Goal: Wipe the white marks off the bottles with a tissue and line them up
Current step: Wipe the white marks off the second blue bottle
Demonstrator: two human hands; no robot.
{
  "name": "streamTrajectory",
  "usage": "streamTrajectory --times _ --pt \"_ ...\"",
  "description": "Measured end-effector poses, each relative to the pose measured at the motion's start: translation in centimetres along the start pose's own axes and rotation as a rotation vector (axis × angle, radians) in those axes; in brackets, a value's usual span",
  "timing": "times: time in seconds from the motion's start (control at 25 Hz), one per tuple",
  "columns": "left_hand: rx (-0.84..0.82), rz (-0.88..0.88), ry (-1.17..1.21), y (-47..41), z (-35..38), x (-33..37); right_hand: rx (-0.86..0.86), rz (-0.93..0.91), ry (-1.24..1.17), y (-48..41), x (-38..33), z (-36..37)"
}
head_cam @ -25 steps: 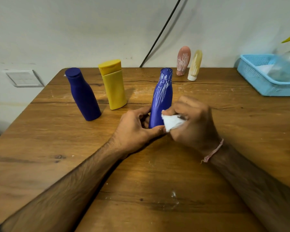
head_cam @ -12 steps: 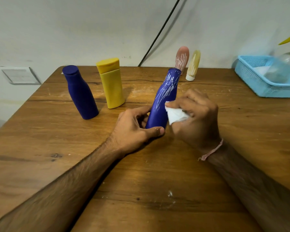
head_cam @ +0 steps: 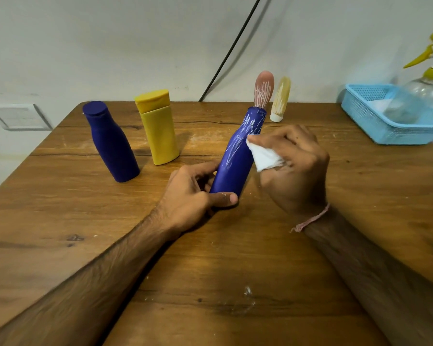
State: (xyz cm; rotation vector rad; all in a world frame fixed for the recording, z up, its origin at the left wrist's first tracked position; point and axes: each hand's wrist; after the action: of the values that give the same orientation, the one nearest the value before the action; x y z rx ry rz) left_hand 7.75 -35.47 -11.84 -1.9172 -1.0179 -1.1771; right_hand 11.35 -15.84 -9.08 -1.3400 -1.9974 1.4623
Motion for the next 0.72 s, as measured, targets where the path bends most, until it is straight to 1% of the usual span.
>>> streamTrajectory --times 0.04,0.16,0.28,0.32,0.44,0.56,0.6,0.72 --pt "-0.003 -0.006 0.007 0.0 0.0 0.1 0.002 0.013 0.003 0.0 0.1 -0.1" --pt "-0.013 -0.014 0.044 0.1 -0.1 0.2 -0.028 -0.042 0.009 0.2 -0.1 0.0" --pt "-0.02 -0.014 0.012 0.0 0.0 0.4 0.048 0.04 0.029 -0.2 0.1 -0.2" --pt "-0.017 -0.016 0.011 0.0 0.0 0.4 0.045 0.045 0.031 -0.2 0.1 -0.2" --pt "-0.006 -0.016 0.07 -0.1 0.1 0.1 0.003 -0.035 0.028 0.1 -0.5 0.0" --pt "-0.006 -0.017 0.043 -0.1 0.1 0.1 0.046 0.024 0.03 -0.3 -0.4 -0.2" --pt "-0.002 -0.018 0.034 -0.1 0.1 0.0 0.034 0.022 0.027 -0.2 -0.5 -0.1" --pt "0.011 0.003 0.046 -0.1 0.2 -0.2 -0.037 -0.06 0.017 0.2 -1.1 0.3"
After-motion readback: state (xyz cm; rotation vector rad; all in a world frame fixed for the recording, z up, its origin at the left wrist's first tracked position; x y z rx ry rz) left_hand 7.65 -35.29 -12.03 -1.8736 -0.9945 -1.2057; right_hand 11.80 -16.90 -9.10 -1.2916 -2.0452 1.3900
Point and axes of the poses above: each hand's wrist, its own y-axis away from the middle knuckle, its own z-axis out of the palm, x = y × z, and after that the axes turned 8 degrees about -y, right-handed
